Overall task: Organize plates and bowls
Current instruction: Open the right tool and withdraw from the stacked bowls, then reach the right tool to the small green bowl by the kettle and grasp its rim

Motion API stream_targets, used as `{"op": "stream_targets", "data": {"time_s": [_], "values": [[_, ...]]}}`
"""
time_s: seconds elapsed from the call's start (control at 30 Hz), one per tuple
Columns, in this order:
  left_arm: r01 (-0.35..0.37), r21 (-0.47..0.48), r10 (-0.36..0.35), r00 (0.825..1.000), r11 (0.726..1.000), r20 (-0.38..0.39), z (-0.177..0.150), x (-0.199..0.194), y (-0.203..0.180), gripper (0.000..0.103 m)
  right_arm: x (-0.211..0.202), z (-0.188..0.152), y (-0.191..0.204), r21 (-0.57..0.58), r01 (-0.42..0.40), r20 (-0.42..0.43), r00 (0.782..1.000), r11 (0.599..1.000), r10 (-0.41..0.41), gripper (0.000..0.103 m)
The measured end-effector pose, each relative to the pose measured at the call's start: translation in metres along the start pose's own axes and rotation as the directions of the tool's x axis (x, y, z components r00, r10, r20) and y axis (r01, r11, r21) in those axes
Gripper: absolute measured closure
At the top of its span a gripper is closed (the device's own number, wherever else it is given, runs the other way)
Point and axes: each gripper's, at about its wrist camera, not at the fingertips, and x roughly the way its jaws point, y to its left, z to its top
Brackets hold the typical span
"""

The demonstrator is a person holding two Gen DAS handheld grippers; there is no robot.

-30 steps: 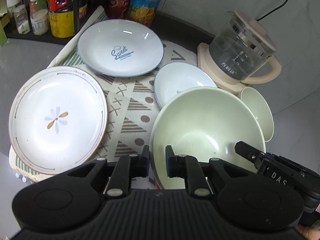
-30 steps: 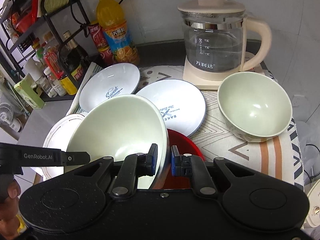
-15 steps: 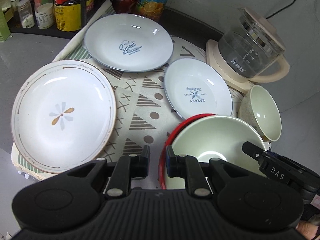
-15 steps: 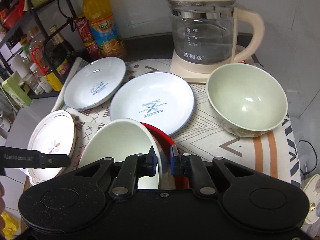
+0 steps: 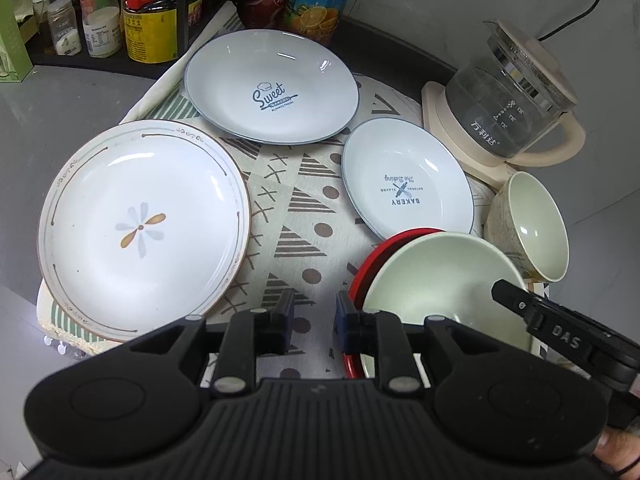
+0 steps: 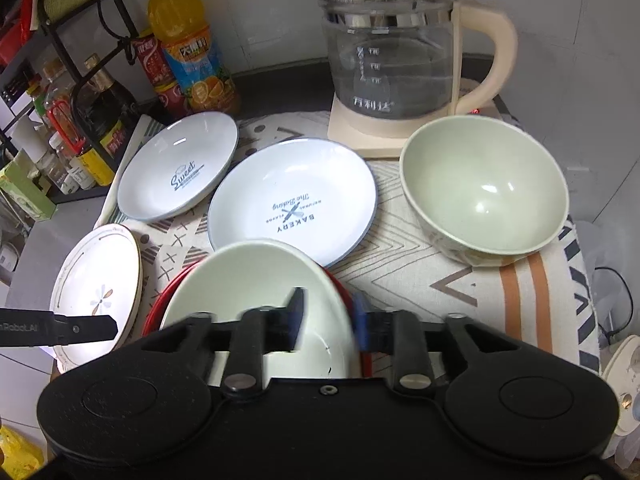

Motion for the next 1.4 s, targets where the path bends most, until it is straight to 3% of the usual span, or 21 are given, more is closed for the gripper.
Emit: {"op": "stream_targets", "data": {"time_s": [0.13,0.23,0.33,0.43,0.93,1.4], "values": [[0.000,0.013,0.000,1.000,1.000,-0.008,0.002,0.001,-0.005,0.074,-0.009,0.000,-0.002,0.004,-0.018,0.012,1.000,1.000,0.018,0.070],[-0.005,0.028,0.005,1.000,1.000,-0.007,0.003,0.001,-0.012,0.058,-0.015,-0.001,-0.005,0.016,-0.025,0.016,1.000,1.000,0.024,0.069],[-0.001,0.059,0.001,1.000,0.998,0.001,0.005,0.001,-0.022,0.042,-0.019,-0.004,-0.009,0.034,-0.044,0.014,0.999,0.998,0.044,0.059],[0.002,0.080,-0.002,1.000,0.997,0.001,0.006,0.003,-0.033,0.035,-0.026,-0.007,-0.013,0.046,-0.056,0.020,0.998,0.997,0.055,0.046],[0.019,0.203,-0.016,1.000,0.979,-0.017,0.005,0.010,-0.092,0.031,-0.055,-0.022,-0.062,0.173,0.001,0.072,0.997,0.985,-0.014,0.015],[0.069,0.313,-0.065,0.998,0.947,-0.023,0.017,0.018,-0.126,0.031,-0.054,-0.029,-0.090,0.292,0.058,0.101,0.991,0.955,-0.091,0.014]]}}
